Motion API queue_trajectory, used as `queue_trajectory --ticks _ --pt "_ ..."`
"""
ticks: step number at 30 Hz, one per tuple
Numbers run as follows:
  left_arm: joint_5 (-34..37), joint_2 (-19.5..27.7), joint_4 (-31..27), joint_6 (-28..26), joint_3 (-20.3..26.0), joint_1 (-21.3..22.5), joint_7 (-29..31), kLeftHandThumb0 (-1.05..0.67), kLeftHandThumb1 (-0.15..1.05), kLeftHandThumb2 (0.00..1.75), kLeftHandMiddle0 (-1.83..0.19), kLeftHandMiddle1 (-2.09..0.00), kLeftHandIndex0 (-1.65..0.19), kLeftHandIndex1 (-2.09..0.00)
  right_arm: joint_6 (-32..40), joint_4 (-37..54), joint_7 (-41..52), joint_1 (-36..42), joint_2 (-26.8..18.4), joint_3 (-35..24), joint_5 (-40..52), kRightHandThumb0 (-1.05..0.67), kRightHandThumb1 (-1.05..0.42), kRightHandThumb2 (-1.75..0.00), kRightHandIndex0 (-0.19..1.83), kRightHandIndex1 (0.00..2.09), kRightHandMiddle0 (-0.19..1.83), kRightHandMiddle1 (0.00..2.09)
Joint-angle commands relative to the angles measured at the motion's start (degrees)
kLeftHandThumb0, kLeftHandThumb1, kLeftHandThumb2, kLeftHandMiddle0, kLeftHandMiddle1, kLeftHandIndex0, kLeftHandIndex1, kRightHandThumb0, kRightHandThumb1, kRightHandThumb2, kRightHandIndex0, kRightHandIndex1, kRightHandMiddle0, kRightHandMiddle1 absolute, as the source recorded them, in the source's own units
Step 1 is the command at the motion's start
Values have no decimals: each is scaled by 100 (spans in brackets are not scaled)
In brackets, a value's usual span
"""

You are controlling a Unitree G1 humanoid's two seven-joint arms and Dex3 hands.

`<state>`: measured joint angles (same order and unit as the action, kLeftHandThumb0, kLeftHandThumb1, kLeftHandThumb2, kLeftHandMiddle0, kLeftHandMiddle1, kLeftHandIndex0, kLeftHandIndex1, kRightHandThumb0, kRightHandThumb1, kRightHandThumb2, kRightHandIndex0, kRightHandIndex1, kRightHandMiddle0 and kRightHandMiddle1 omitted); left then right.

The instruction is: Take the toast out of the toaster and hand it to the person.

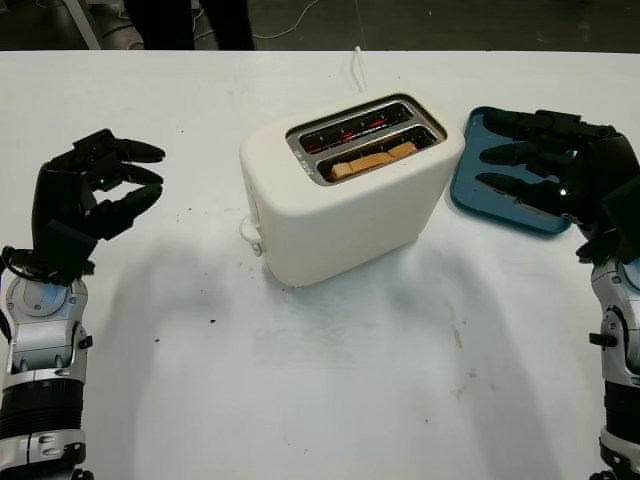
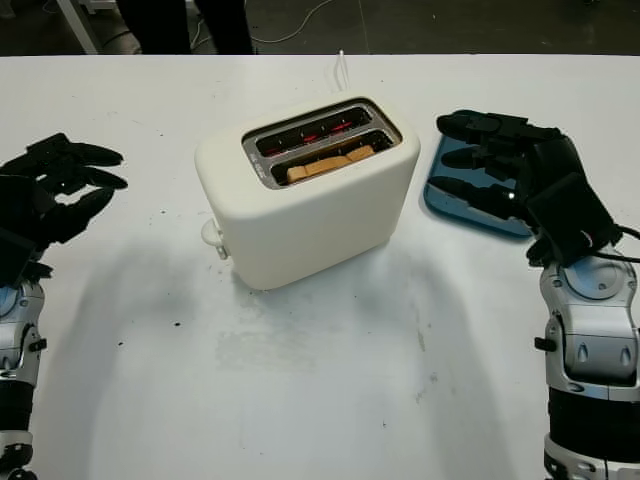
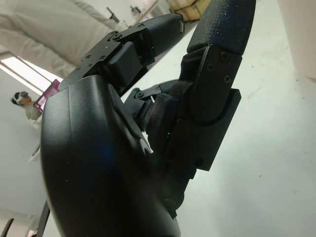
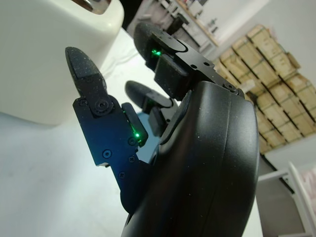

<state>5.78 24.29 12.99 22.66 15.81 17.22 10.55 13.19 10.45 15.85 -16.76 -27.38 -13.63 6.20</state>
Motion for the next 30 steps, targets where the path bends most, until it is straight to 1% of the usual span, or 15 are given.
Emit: queue_trajectory --ticks 1,5,10,18,30 --pt "23 13 -31 30 64 -59 -7 -105 92 8 -73 -100 -74 -78 -52 24 -5 45 12 -38 28 -43 -71 0 61 78 92 0" --pt "29 4 -79 -59 59 -70 -28 -105 92 8 -74 -100 -75 -78 -37 12 -13 38 23 -47 42 -43 -71 0 62 77 92 1" --pt "-63 14 2 100 40 -52 -52 -105 92 11 -73 -100 -74 -77 -36 37 -24 46 4 -24 -6 -43 -71 0 61 76 92 0" --pt "-59 0 12 116 43 -60 -62 -105 92 15 -72 -100 -73 -78 -18 38 -21 57 26 -56 45 -44 -71 0 62 76 92 1" --pt "-58 8 -9 71 46 -60 -74 -105 92 17 -72 -100 -73 -79 36 73 -43 55 17 -37 17 -38 -71 0 59 76 92 0"
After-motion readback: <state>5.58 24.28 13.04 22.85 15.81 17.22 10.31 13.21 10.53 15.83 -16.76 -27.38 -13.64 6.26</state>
